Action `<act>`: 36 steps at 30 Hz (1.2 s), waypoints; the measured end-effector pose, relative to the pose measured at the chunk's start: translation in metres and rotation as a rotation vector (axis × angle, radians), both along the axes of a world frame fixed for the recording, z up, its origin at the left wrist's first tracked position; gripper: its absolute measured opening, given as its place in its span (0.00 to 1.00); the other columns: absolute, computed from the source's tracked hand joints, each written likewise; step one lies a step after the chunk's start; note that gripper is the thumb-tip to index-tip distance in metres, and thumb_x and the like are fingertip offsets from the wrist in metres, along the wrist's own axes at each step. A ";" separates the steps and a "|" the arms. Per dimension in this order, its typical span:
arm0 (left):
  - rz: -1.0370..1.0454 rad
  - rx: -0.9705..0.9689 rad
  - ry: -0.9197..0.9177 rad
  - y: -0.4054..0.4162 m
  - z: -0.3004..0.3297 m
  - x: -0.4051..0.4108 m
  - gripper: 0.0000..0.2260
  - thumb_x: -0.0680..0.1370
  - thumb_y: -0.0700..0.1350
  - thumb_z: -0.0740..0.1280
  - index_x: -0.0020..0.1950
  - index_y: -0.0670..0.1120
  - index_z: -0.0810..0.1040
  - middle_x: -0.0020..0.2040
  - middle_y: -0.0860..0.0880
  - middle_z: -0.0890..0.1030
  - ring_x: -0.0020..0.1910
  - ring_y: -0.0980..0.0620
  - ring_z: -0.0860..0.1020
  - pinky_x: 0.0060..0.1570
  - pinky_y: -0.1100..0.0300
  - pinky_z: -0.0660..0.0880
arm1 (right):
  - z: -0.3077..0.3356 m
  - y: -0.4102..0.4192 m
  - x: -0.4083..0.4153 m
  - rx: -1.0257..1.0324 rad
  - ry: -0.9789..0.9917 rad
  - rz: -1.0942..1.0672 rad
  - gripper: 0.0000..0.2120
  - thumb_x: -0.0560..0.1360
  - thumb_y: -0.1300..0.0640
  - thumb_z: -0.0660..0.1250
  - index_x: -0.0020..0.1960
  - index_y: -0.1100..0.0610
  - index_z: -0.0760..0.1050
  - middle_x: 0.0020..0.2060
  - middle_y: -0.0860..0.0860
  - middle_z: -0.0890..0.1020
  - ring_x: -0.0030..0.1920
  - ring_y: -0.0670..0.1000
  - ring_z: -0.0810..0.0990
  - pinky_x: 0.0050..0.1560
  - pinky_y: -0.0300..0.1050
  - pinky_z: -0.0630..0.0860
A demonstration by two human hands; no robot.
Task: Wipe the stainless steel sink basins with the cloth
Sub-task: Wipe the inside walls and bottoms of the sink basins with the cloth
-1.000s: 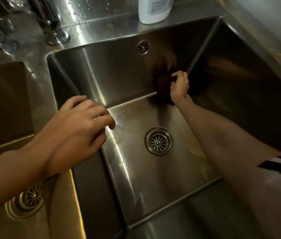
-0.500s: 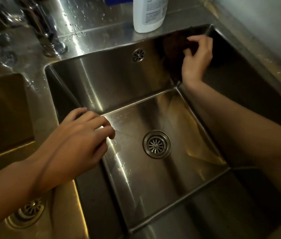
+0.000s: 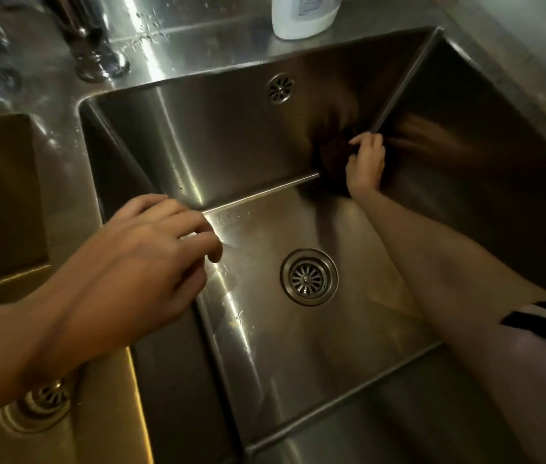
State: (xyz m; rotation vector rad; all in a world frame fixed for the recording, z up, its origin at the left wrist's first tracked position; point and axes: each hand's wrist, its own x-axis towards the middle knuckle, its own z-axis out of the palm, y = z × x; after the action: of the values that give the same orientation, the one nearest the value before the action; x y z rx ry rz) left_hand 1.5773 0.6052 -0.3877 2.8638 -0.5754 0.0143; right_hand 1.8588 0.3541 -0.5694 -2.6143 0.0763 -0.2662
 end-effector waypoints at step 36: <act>0.004 0.016 0.030 -0.004 0.004 -0.001 0.14 0.72 0.49 0.57 0.44 0.51 0.81 0.46 0.50 0.81 0.48 0.46 0.80 0.55 0.45 0.71 | -0.034 0.040 -0.060 0.463 0.079 -0.535 0.38 0.69 0.51 0.74 0.74 0.51 0.60 0.73 0.57 0.59 0.70 0.61 0.62 0.67 0.57 0.68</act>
State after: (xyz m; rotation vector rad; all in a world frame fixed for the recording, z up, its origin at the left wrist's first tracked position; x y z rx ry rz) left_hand 1.5766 0.6010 -0.3841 2.8751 -0.5668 -0.0323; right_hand 1.7986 0.3937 -0.6037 -2.0986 0.7741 -0.2858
